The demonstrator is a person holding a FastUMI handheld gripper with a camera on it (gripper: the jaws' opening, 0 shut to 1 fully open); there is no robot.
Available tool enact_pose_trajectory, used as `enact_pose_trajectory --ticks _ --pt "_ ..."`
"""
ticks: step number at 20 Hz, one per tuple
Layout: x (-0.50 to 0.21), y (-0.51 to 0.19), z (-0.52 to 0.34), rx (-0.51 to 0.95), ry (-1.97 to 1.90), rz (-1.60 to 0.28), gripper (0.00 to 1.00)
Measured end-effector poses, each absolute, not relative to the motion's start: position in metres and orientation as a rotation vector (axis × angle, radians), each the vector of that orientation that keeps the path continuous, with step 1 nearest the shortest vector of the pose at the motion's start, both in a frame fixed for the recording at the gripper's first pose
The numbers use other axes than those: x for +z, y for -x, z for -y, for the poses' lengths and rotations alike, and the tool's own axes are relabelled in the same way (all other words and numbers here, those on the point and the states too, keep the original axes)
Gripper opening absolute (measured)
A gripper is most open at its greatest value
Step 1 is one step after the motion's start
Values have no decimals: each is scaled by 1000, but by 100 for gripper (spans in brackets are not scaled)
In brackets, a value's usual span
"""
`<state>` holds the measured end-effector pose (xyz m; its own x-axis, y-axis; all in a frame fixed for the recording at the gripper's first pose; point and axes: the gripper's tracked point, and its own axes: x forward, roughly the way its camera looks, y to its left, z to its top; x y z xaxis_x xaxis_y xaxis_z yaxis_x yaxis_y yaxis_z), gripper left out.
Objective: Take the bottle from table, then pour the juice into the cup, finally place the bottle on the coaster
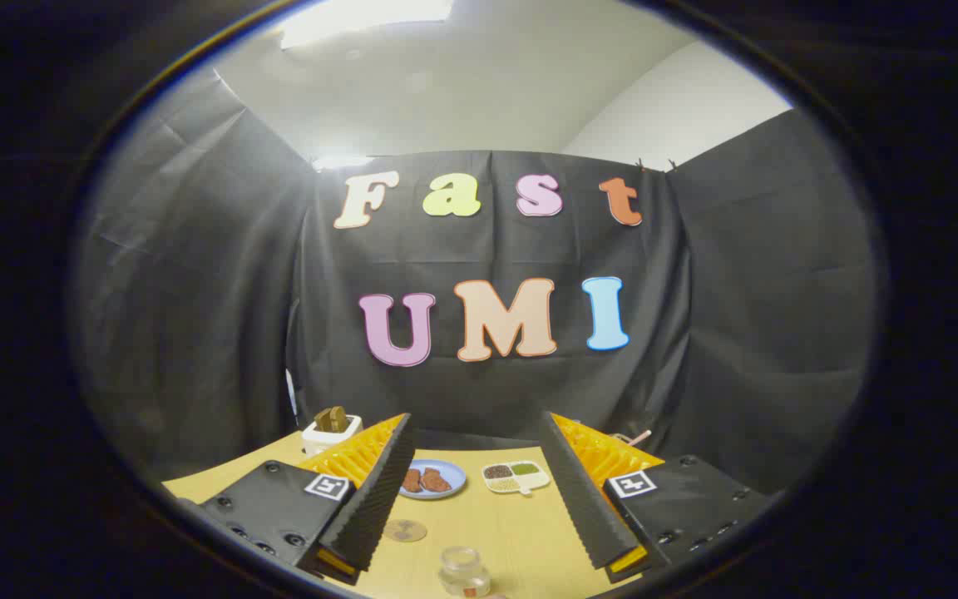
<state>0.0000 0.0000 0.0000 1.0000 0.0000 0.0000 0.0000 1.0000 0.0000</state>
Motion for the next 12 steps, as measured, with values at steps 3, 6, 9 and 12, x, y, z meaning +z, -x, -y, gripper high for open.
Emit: enact_pose_trajectory --ticks 3,6,9,12 --pt "-2 -6 -7 19 -7 5 96" --pt "5 -10 -14 36 -6 21 96" --pt "9 -9 -19 50 0 36 96" --pt "5 -9 -22 57 10 39 96"
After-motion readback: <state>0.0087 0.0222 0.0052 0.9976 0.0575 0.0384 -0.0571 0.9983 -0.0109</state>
